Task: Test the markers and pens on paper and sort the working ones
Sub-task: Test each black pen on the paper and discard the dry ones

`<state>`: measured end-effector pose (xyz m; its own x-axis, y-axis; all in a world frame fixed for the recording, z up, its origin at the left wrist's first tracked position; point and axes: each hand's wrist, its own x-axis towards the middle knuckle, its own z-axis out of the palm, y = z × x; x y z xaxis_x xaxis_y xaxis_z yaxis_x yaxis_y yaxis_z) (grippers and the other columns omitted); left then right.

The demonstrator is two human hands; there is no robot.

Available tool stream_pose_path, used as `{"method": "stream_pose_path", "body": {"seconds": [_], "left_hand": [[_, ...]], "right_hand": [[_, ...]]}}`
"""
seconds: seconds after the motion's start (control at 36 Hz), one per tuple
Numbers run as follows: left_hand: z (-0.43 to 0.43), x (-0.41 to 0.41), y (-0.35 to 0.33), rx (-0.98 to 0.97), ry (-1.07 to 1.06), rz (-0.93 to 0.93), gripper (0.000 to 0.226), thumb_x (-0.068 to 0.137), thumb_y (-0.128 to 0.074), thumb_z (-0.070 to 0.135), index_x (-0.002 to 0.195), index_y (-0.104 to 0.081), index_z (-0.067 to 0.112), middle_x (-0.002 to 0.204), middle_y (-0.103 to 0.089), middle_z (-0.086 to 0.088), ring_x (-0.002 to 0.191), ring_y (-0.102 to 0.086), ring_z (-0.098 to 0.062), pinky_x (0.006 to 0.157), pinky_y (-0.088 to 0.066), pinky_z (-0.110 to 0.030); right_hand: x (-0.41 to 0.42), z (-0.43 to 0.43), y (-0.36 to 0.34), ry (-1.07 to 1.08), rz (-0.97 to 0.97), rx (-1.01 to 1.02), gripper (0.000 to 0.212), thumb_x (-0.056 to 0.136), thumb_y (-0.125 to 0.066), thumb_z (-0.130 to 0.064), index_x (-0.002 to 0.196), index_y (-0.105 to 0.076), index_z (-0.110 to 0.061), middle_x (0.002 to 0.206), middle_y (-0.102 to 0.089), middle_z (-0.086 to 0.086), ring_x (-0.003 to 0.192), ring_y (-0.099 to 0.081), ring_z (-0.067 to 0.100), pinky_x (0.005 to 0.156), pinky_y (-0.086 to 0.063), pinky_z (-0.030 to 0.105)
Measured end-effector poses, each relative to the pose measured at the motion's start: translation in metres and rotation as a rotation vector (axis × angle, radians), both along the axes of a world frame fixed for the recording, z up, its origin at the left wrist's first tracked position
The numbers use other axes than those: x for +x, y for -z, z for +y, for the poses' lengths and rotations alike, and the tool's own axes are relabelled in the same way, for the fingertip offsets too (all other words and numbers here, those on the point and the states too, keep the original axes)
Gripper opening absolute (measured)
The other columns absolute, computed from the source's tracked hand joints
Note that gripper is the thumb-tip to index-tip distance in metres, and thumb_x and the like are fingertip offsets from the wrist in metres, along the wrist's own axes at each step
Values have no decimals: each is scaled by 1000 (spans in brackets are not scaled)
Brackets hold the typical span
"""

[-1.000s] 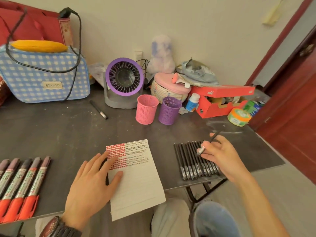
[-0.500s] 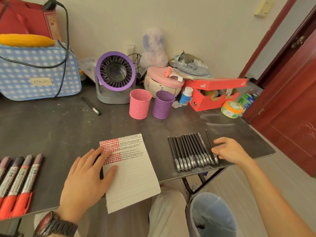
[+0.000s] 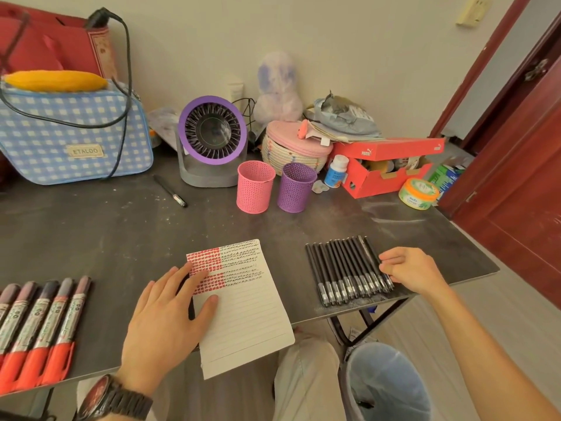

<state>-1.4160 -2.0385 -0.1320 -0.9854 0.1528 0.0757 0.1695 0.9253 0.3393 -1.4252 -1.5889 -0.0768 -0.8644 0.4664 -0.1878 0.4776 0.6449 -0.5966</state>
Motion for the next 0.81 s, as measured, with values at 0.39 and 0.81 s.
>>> {"method": "stream_pose_path", "body": {"seconds": [0.39, 0.81], "left_hand": [[-1, 1, -1, -27, -11, -19, 72, 93, -15, 73, 152, -38, 40, 162, -29, 13, 152, -23, -14, 124, -4, -41], [7, 1, 1, -7, -47, -6, 64, 97, -19, 59, 158, -17, 40, 169, -10, 7, 155, -3, -18, 122, 9, -43]], "right_hand": [[-2, -52, -13, -30, 224, 109, 13, 96, -66, -26, 107, -73, -26, 94, -69, -13, 87, -61, 4, 82, -45, 27], [-96, -271, 4, -644, 349, -54, 19, 93, -69, -20, 105, -71, -35, 107, -67, -16, 98, -63, -1, 89, -46, 20]]}}
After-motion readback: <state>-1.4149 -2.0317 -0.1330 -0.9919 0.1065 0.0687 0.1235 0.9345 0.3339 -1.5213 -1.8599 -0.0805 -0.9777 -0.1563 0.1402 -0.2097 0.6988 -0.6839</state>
